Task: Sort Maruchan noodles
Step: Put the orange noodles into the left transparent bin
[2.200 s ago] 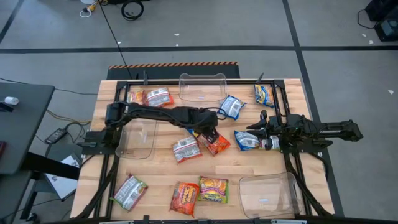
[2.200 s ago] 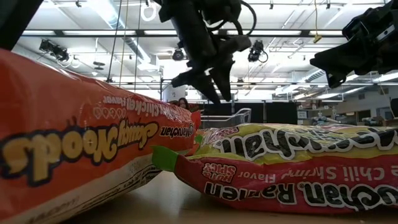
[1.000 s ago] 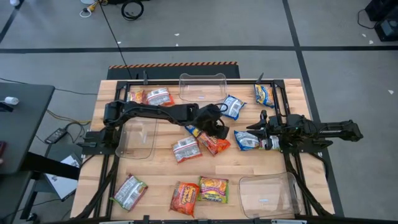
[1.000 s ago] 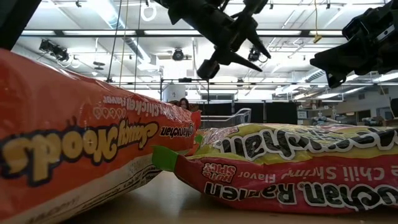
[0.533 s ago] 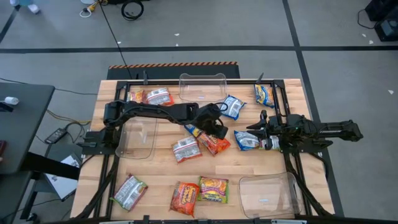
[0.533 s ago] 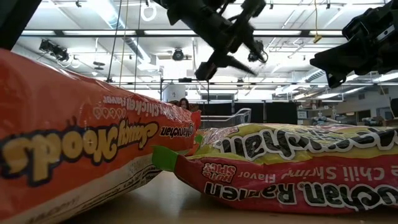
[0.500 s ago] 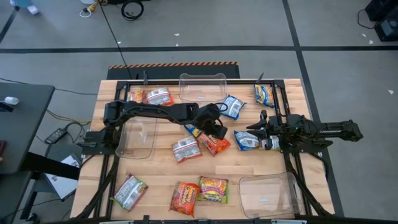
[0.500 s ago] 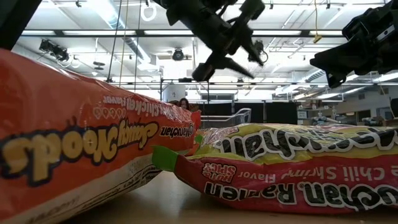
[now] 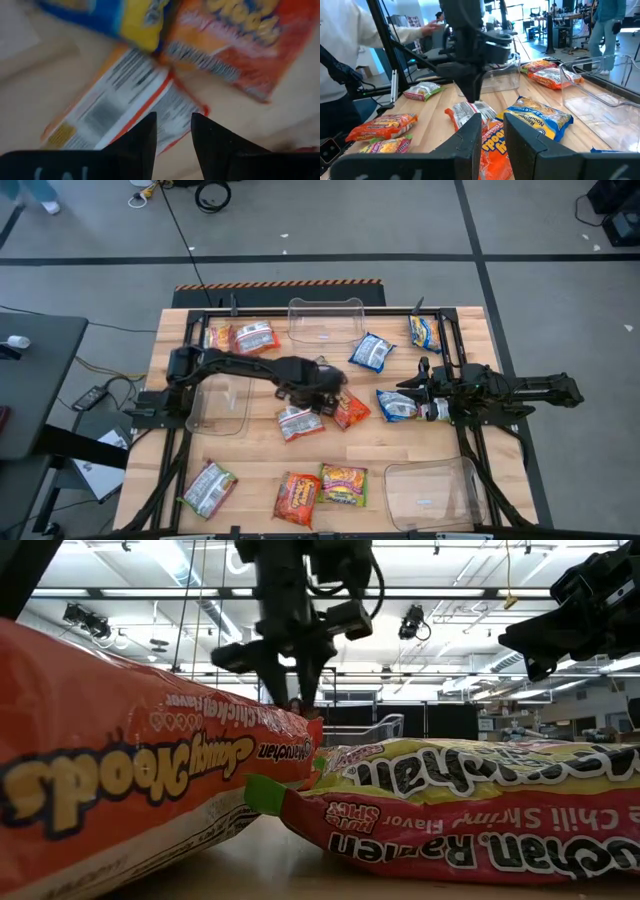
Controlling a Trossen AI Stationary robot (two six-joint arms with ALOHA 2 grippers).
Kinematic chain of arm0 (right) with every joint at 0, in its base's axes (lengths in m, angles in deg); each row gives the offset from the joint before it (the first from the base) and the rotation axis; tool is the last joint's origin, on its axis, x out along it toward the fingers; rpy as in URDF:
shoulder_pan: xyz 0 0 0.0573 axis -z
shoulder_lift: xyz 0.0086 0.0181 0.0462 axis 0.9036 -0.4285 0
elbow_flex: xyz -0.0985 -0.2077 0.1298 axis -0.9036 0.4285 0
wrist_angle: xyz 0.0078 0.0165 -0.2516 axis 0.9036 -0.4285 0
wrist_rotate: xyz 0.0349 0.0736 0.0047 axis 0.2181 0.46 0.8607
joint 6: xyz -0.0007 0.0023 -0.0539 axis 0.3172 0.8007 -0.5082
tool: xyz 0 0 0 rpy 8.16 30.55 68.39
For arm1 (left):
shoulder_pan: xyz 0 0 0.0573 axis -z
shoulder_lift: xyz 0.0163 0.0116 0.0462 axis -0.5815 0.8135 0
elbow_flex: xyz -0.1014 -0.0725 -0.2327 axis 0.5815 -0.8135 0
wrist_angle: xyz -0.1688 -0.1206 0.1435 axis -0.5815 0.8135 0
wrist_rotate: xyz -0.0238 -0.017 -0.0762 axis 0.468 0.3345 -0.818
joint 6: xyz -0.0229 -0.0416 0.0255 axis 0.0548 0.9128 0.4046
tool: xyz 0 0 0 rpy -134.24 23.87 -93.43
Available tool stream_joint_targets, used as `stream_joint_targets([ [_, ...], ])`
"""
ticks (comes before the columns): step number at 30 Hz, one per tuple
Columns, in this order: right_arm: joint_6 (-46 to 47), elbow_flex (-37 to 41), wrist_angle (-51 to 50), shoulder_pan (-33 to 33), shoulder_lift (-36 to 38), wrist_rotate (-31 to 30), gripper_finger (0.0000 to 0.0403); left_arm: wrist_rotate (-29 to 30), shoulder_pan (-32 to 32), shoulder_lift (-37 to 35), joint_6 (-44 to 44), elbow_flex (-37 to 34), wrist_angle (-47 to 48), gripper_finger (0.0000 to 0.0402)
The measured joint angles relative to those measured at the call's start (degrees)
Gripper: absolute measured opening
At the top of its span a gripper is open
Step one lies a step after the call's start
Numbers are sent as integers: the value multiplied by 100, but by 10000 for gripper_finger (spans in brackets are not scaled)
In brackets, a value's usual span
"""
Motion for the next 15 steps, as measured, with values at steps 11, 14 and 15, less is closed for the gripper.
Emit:
stream_joint_targets([
  [11,0,1,0,0,0,0,87,657,937,-33,3934,-153,207,126],
  [14,1,2,0,0,0,0,87,814,1264,-33,6008,-236,-130,126],
  [15,1,0,-2,0,0,0,87,898,1346,-33,6474,-278,-304,126],
])
